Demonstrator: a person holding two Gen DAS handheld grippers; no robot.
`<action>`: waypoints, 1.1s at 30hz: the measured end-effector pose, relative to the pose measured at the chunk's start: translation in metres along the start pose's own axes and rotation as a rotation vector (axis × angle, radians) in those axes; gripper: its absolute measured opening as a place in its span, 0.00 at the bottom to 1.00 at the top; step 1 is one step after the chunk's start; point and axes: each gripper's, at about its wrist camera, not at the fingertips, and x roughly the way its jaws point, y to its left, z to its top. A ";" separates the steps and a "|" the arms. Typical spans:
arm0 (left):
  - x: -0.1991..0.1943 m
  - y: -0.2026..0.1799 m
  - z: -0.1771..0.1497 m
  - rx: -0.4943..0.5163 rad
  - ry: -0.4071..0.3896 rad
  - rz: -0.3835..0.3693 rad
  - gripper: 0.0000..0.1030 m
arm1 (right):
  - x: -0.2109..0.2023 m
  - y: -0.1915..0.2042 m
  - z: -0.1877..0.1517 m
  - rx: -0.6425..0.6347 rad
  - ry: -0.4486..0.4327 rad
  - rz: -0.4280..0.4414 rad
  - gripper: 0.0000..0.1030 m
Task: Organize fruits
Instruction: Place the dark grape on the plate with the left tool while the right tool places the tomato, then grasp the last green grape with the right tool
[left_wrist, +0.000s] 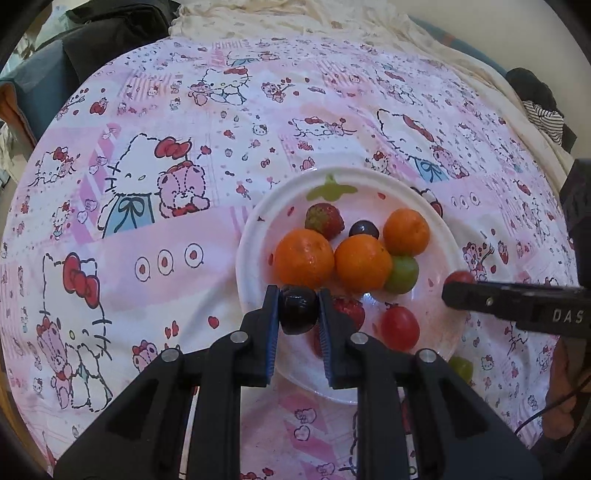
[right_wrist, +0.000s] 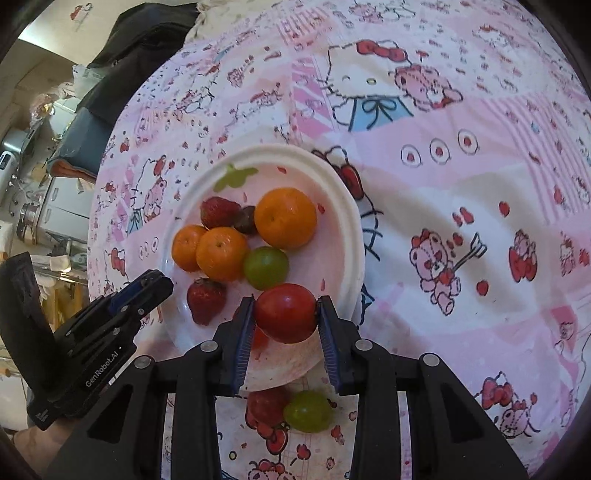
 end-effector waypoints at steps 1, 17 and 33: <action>0.000 0.000 0.001 -0.001 0.000 0.003 0.17 | 0.001 0.000 -0.001 0.003 0.003 -0.001 0.35; 0.000 -0.008 -0.001 0.011 0.029 0.009 0.64 | -0.008 0.000 0.003 0.034 -0.040 0.018 0.71; -0.045 0.000 -0.005 -0.028 -0.043 0.027 0.64 | -0.060 -0.004 -0.006 0.057 -0.157 0.015 0.71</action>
